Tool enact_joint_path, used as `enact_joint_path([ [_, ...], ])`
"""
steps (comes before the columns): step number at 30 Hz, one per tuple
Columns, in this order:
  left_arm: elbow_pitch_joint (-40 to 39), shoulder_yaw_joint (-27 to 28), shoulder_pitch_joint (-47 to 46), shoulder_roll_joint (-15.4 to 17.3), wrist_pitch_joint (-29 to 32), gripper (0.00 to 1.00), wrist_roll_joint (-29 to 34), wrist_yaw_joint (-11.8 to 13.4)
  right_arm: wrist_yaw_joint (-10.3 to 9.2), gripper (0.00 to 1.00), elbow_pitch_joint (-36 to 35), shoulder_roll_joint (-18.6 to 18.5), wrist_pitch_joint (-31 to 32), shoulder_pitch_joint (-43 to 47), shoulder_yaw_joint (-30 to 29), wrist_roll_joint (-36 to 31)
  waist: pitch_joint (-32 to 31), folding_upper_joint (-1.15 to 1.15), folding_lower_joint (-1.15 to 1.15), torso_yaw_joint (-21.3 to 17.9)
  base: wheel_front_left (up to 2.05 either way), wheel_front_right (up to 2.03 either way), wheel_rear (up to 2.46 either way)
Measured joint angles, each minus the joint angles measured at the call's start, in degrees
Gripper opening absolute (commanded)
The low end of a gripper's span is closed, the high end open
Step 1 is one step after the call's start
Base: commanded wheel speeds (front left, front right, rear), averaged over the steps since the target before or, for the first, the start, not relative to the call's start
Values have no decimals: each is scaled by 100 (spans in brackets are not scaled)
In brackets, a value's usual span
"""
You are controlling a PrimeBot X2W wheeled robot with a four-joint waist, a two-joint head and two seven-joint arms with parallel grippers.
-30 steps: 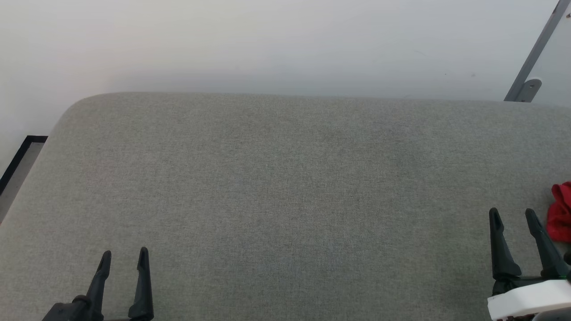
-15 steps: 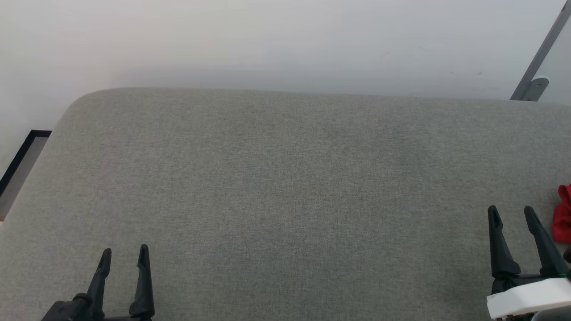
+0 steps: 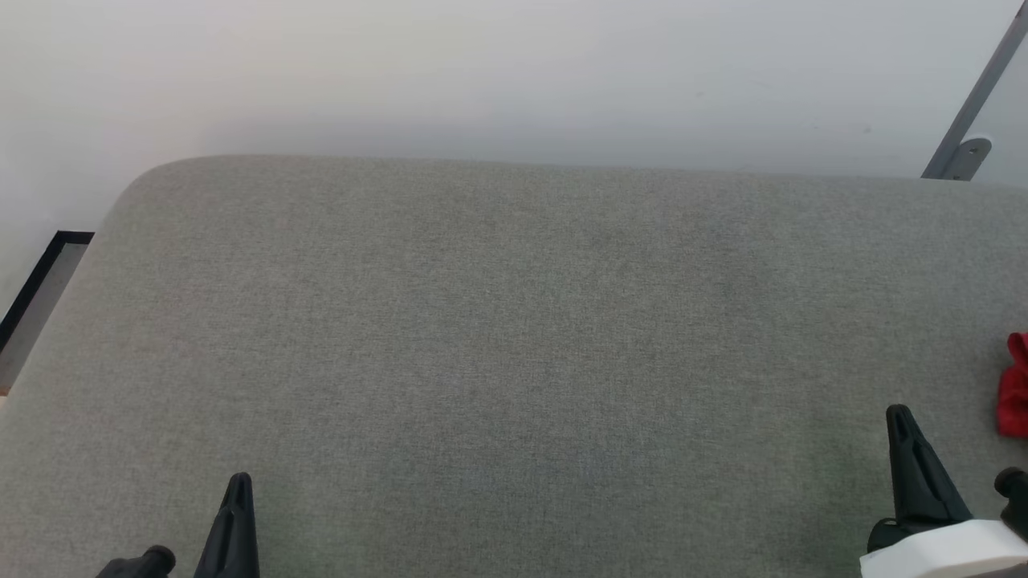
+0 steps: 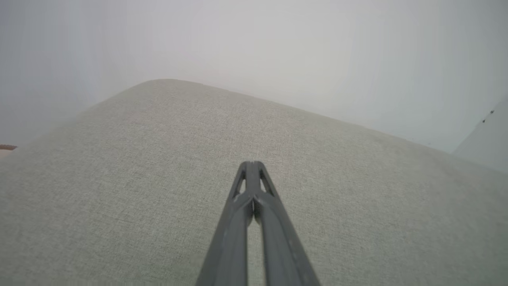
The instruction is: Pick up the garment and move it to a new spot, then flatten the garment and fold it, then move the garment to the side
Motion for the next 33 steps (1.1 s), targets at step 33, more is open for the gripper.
enact_joint_path([
  [33, 293, -15, -596, 20, 754, 0, -3144, 0, -1, 0, 333, 230, 657, -408, -34, 2811, -21, 0, 0, -170, 0, 0, 0],
])
